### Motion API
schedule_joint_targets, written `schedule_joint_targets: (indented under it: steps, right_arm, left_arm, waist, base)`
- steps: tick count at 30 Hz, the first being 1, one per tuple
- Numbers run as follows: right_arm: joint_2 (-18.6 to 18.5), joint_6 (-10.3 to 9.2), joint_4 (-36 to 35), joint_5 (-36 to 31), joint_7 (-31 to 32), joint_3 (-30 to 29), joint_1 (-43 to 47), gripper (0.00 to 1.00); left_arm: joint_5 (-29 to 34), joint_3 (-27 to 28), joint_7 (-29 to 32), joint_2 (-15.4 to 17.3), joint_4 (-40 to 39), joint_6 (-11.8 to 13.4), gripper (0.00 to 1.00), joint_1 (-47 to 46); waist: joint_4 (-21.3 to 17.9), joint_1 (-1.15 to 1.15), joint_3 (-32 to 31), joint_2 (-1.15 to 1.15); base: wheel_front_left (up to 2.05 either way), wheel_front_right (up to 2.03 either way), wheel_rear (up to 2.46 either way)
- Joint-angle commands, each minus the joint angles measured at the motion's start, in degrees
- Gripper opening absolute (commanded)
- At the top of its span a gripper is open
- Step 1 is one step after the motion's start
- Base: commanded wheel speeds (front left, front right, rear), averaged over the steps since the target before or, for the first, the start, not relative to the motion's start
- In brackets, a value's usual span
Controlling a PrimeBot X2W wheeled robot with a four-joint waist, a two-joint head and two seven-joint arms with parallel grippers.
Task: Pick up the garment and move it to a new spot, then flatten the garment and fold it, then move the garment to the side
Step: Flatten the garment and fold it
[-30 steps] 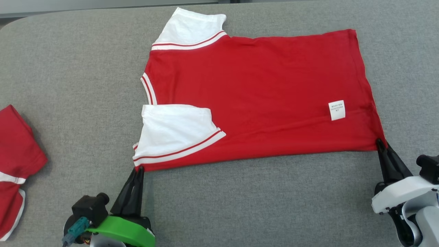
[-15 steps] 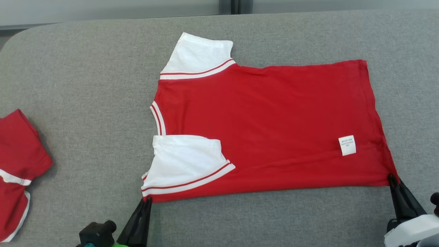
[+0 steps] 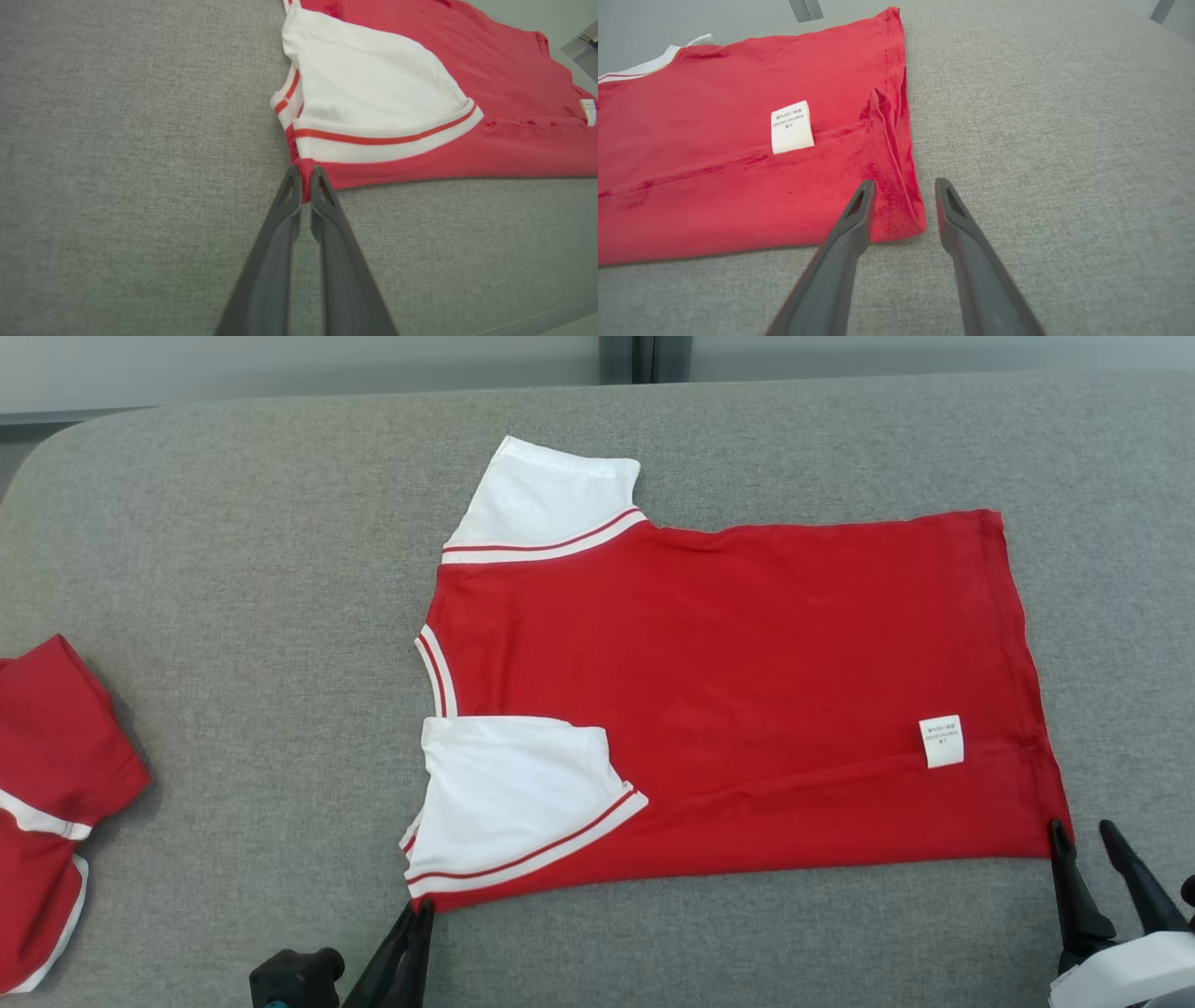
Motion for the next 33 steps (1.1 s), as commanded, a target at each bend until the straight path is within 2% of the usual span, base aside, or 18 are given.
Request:
schedule_joint_targets:
  steps: [1, 5, 8, 10, 11, 14, 16, 17, 21, 25, 33]
  right_arm:
    - [0.2, -0.08, -0.8, -0.7, -0.2, -0.9, 0.4, 1.00]
    - [0.4, -0.08, -3.5, -2.7, -0.2, -2.7, 0.7, 1.00]
    - [0.7, -0.08, -6.1, -4.3, -0.2, -3.4, -0.5, 1.00]
    - [1.1, -0.08, -7.5, -5.0, -0.2, -3.6, -1.5, 1.00]
    - [1.6, -0.08, -8.3, -5.6, -0.2, -3.9, -2.5, 1.00]
    - [2.3, -0.08, -9.0, -6.6, -0.2, -3.4, -4.8, 1.00]
    - [2.1, -0.07, -9.2, -7.4, -0.2, -2.3, -6.8, 1.00]
    - [2.1, -0.08, -9.2, -7.6, -0.2, -1.7, -8.0, 1.00]
    - [2.7, -0.08, -9.7, -8.3, -0.2, 0.4, -11.9, 1.00]
    - [3.7, -0.08, -10.5, -8.5, -0.2, 2.0, -15.5, 1.00]
    - [6.6, -0.08, -10.4, -8.6, -0.2, 3.7, -20.0, 1.00]
  left_arm:
    - [0.5, 0.1, 0.1, 0.0, 0.0, 0.8, 1.00, -0.9]
    - [0.3, 1.4, -0.2, -0.2, -2.0, 2.6, 1.00, -1.7]
    - [0.8, 2.8, -0.1, -0.3, -6.4, 4.6, 1.00, -3.3]
    - [1.2, 3.1, 1.3, 0.1, -10.1, 5.6, 1.00, -5.5]
    - [1.9, 2.7, 4.2, 1.0, -13.5, 5.7, 1.00, -9.8]
    - [2.5, 2.6, 9.4, 2.9, -16.0, 4.5, 1.00, -18.9]
    - [1.3, 3.1, 12.2, 3.7, -15.7, 2.6, 1.00, -26.3]
    - [2.1, 3.2, 14.0, 5.4, -14.4, 1.6, 1.00, -30.5]
    - [3.7, 2.0, 20.7, 8.9, -6.4, -1.1, 1.00, -45.3]
    - [3.8, -0.1, 25.7, 11.2, 3.0, -3.0, 1.00, -57.2]
    - [-1.4, -7.5, 36.5, 15.1, 17.1, -4.0, 1.00, -71.2]
  waist:
    - [0.0, 0.00, -0.1, 0.00]
    - [-0.1, 0.00, 0.3, 0.00]
    - [-0.4, 0.00, 1.2, 0.00]
    - [-0.5, 0.00, 2.2, 0.00]
    - [-0.5, 0.00, 3.4, 0.00]
    - [-0.7, 0.00, 5.5, 0.00]
    - [-1.4, 0.00, 7.3, 0.00]
    - [-1.9, 0.00, 8.3, 0.00]
    - [-4.1, 0.00, 11.7, 0.00]
    - [-7.0, 0.00, 15.4, 0.00]
    - [-12.0, 0.00, 20.3, 0.00]
  base:
    - [0.00, 0.00, 0.00]
    - [0.00, 0.00, 0.00]
    - [0.00, 0.00, 0.00]
    - [0.00, 0.00, 0.00]
    - [0.00, 0.00, 0.00]
    - [0.00, 0.00, 0.00]
    - [0.00, 0.00, 0.00]
    - [0.00, 0.00, 0.00]
    - [0.00, 0.00, 0.00]
    - [0.00, 0.00, 0.00]
    - [0.00, 0.00, 0.00]
